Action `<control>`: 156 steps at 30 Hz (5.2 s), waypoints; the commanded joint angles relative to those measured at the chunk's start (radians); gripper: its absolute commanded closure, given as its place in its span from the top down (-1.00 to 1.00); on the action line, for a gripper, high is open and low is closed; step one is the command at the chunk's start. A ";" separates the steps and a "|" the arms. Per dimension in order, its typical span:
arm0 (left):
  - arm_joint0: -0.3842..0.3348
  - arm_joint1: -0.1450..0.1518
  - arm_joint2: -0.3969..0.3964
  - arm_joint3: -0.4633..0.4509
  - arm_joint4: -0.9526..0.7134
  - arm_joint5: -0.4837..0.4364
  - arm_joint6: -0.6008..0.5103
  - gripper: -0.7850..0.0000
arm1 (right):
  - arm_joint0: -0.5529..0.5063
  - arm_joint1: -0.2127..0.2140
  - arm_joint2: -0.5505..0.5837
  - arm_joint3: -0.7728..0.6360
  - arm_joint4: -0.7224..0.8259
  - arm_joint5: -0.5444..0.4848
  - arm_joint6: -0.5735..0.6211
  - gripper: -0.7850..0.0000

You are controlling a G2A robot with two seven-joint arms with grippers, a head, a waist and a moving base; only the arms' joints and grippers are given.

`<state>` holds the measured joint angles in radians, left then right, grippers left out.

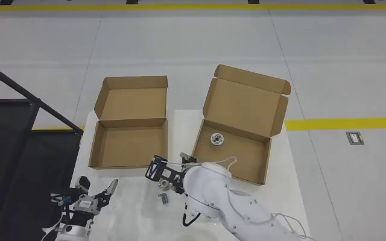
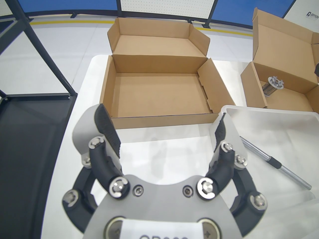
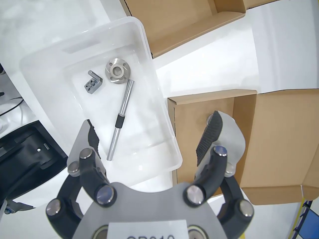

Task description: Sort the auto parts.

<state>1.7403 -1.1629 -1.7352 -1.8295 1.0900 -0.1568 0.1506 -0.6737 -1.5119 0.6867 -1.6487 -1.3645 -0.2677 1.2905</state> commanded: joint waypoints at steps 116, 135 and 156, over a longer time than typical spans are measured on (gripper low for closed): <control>0.000 0.000 0.000 0.000 0.000 0.000 0.000 1.00 | -0.322 -0.076 0.350 -0.219 -0.486 0.240 -0.152 -1.00; 0.000 0.000 0.000 0.000 0.000 0.000 0.000 1.00 | -0.161 -0.032 0.676 0.287 -0.306 -0.026 -0.349 -1.00; 0.000 0.000 0.000 0.000 0.000 0.000 0.000 1.00 | -0.037 -0.027 0.649 0.589 -0.326 0.051 -0.365 -0.33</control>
<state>1.7403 -1.1629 -1.7352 -1.8295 1.0900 -0.1568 0.1506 -0.7124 -1.5389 1.3353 -1.0626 -1.6914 -0.2189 0.9249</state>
